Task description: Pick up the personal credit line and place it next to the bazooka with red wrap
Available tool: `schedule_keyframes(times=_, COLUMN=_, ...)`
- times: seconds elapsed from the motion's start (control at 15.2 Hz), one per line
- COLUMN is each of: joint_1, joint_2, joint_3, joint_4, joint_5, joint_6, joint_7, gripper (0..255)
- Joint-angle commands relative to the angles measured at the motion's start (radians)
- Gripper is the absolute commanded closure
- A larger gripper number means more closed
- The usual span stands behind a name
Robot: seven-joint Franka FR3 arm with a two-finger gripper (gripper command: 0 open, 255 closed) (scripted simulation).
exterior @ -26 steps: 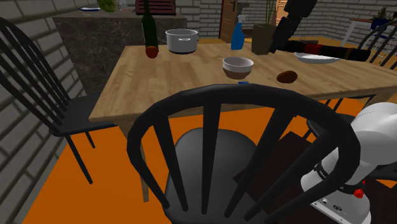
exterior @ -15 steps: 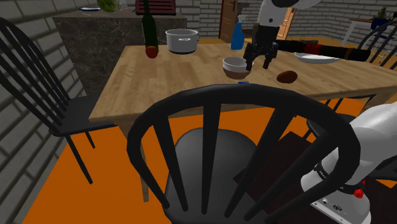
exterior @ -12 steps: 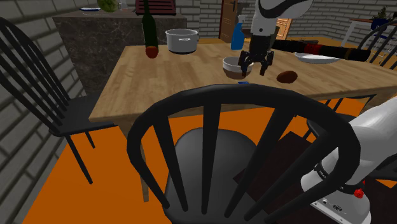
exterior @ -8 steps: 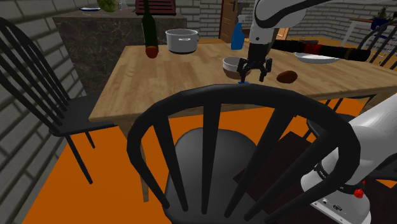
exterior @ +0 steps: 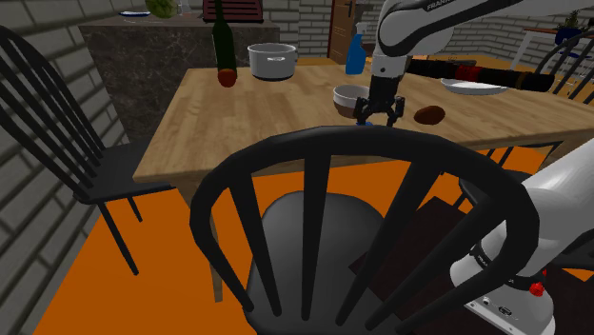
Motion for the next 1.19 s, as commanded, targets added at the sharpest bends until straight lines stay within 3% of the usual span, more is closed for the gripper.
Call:
schedule_keyframes(times=0.0, joint_1=0.000, joint_2=0.000, joint_3=0.000, joint_4=-0.002, joint_5=0.000, joint_6=0.002, joint_7=0.000, gripper=0)
schedule_keyframes(times=0.2, joint_1=0.000, joint_2=0.000, joint_3=0.000, joint_4=-0.001, joint_5=0.000, joint_6=0.002, joint_7=0.000, gripper=0)
schedule_keyframes(times=0.26, joint_1=0.000, joint_2=0.000, joint_3=0.000, joint_4=-0.001, joint_5=0.000, joint_6=0.002, joint_7=0.000, gripper=255)
schedule_keyframes(times=0.86, joint_1=0.000, joint_2=0.000, joint_3=0.000, joint_4=-0.002, joint_5=0.000, joint_6=0.002, joint_7=0.000, gripper=255)
schedule_keyframes(times=1.12, joint_1=-0.001, joint_2=-0.016, joint_3=-0.002, joint_4=0.039, joint_5=-0.002, joint_6=-0.054, joint_7=0.003, gripper=255)
